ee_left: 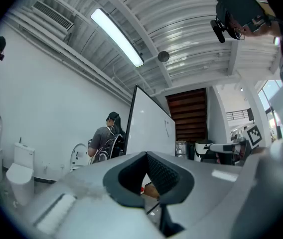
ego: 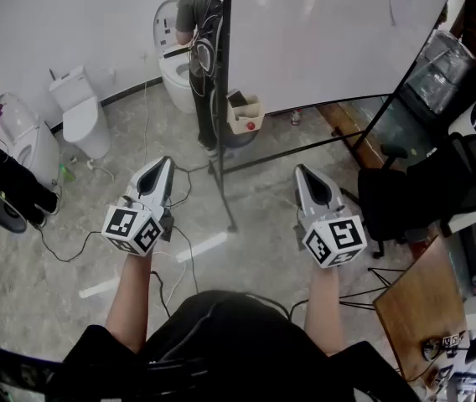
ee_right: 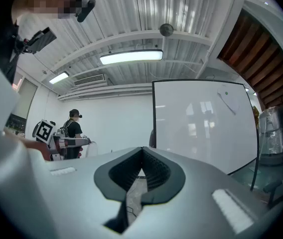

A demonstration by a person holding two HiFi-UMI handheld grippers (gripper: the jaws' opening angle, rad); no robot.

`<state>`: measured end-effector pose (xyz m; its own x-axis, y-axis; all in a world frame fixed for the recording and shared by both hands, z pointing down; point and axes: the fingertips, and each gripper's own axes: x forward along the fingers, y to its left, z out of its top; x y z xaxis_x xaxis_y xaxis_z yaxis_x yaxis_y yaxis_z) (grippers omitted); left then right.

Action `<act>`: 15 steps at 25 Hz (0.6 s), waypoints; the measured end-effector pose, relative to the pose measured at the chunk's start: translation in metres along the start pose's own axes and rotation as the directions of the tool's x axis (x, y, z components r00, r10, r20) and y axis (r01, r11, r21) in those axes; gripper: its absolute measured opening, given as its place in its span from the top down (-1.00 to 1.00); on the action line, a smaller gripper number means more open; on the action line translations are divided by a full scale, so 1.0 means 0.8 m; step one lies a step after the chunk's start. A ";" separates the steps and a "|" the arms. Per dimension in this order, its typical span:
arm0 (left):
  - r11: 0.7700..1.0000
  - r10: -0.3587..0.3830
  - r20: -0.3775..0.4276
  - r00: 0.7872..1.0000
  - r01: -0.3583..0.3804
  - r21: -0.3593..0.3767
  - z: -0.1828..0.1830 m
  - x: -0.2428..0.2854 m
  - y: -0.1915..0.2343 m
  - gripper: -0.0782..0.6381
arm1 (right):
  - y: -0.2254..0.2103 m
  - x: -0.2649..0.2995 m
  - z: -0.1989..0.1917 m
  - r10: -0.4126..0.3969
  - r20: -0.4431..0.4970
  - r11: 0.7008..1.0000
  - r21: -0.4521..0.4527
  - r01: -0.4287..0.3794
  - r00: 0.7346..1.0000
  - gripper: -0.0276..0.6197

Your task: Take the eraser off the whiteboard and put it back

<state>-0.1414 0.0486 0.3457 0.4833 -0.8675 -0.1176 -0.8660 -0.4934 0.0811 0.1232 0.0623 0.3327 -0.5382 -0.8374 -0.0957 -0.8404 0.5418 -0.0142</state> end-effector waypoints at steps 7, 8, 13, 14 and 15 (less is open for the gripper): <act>1.000 -0.005 0.001 1.000 0.005 -0.001 -0.004 0.003 0.007 0.77 | 0.000 0.006 -0.007 -0.008 -0.003 1.000 -0.003 0.008 1.000 0.89; 1.000 -0.004 0.001 1.000 0.004 -0.002 -0.005 0.002 0.008 0.77 | 0.001 0.007 -0.008 -0.005 -0.006 1.000 -0.001 0.005 1.000 0.89; 1.000 -0.003 -0.001 1.000 0.003 -0.001 -0.004 0.001 0.012 0.77 | 0.006 0.011 -0.008 -0.002 -0.009 1.000 0.004 0.002 1.000 0.89; 1.000 -0.002 -0.003 1.000 0.002 -0.001 -0.005 0.000 0.014 0.77 | 0.007 0.012 -0.008 -0.003 -0.005 1.000 0.011 0.003 1.000 0.89; 1.000 -0.002 -0.005 1.000 0.002 -0.002 -0.006 -0.002 0.015 0.77 | 0.008 0.013 -0.009 -0.004 -0.002 1.000 0.016 0.004 1.000 0.89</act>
<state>-0.1522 0.0434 0.3515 0.4855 -0.8669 -0.1129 -0.8648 -0.4952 0.0832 0.1118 0.0565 0.3387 -0.5350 -0.8397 -0.0934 -0.8414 0.5395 -0.0306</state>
